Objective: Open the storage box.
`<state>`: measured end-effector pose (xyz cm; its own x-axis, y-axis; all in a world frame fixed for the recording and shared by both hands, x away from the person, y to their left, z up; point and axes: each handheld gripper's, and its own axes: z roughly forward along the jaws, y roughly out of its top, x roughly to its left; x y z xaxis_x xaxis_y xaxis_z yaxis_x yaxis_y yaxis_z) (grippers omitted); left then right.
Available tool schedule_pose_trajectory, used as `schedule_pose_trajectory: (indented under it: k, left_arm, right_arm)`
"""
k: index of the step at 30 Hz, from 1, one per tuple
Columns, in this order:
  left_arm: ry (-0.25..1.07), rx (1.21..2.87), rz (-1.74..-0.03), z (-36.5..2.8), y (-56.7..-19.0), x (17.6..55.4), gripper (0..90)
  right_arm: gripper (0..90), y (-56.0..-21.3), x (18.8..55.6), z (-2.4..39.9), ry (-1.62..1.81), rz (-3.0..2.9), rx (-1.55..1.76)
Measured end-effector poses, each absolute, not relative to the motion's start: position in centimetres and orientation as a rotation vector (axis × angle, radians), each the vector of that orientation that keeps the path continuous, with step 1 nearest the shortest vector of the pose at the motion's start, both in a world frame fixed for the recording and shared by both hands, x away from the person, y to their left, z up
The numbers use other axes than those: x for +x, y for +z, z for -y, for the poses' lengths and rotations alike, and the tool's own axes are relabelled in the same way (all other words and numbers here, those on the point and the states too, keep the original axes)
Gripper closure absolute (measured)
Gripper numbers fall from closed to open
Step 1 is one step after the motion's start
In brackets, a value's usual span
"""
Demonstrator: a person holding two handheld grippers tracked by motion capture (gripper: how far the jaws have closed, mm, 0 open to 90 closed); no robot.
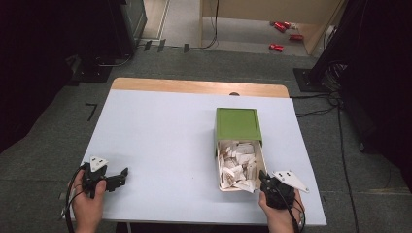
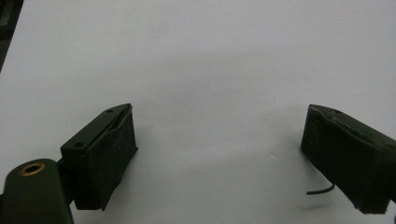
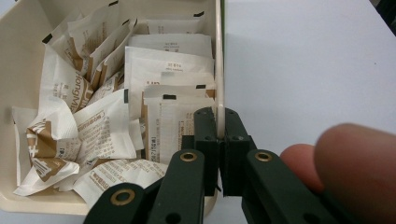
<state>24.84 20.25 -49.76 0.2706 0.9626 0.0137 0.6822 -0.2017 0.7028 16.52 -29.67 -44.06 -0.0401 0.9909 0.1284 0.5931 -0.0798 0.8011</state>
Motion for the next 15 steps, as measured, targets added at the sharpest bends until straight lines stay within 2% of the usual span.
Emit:
schedule_pose_trajectory:
  k: [9, 12, 15]
  left_arm:
    - [0.623, 1.962, -1.478, -20.25, -49.76, 24.84, 10.8]
    - [0.623, 1.962, -1.478, -20.25, -49.76, 24.83, 10.8]
    - [0.623, 1.962, -1.478, -20.25, -49.77, 24.83, 10.8]
  right_arm:
    - [87.0, -44.17, 16.18, 29.62, 1.007, -1.665, 1.718]
    - [79.3, -43.82, 16.2, 30.02, 1.071, -1.649, 1.718]
    - [76.9, -43.36, 16.26, 30.18, 1.084, -1.643, 1.711]
